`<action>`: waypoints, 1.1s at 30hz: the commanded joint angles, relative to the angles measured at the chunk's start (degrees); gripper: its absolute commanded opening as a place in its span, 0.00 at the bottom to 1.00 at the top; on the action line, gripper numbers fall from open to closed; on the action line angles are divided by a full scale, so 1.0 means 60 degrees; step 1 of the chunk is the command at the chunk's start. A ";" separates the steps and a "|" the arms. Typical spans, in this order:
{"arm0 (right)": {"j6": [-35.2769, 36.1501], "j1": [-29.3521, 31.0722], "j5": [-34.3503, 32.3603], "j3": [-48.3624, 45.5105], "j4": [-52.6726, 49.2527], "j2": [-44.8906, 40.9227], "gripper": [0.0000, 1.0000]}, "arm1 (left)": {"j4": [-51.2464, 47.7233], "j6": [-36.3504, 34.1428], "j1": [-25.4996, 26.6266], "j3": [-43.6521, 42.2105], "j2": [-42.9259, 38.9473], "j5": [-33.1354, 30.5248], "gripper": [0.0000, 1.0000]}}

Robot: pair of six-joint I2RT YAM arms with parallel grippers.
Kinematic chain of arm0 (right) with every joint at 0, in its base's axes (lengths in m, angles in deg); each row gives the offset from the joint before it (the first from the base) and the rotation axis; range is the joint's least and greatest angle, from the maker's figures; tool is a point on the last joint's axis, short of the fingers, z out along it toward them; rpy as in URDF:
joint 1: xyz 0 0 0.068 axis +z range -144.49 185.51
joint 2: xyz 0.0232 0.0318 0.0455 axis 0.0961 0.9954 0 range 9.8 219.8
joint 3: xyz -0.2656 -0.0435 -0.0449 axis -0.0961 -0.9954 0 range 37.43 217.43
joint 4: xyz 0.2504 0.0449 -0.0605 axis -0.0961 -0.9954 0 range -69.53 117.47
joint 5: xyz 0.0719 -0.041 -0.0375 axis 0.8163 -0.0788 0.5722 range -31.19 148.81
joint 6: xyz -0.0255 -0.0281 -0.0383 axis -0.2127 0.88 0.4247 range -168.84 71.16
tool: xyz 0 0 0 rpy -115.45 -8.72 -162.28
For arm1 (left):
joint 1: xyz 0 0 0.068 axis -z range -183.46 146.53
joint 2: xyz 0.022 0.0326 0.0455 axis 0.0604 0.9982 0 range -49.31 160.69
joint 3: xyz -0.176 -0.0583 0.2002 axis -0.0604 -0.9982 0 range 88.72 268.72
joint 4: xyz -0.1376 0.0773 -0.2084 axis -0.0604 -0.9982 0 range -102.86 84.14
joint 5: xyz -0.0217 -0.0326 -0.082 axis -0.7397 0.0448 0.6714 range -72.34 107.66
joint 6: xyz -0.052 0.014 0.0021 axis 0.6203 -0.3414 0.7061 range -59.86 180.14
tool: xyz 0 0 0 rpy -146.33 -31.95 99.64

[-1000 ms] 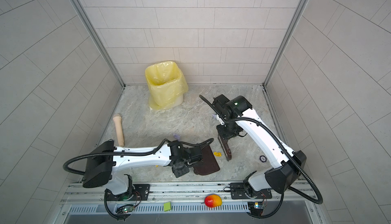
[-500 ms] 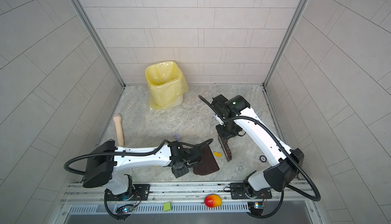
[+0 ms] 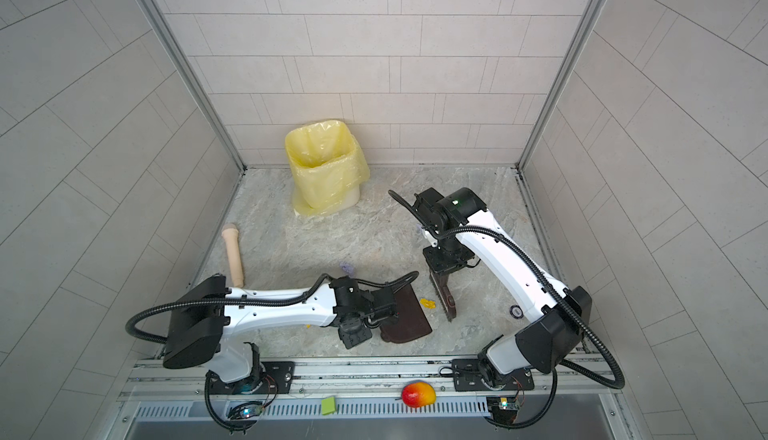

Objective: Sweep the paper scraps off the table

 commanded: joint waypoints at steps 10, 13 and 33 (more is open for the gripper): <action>-0.0763 0.1031 0.1064 0.0572 0.0450 0.0222 0.00 | 0.0029 0.0145 -0.0060 -0.0129 0.0069 -0.0056 0.00; -0.1013 0.1284 0.1386 0.0708 0.0653 0.0208 0.00 | 0.0024 0.0160 -0.0062 -0.0150 0.0073 -0.0060 0.00; -0.0850 0.0608 0.0586 0.1193 -0.0354 -0.0548 0.00 | 0.0040 0.0288 -0.0069 -0.0062 -0.0344 -0.0500 0.00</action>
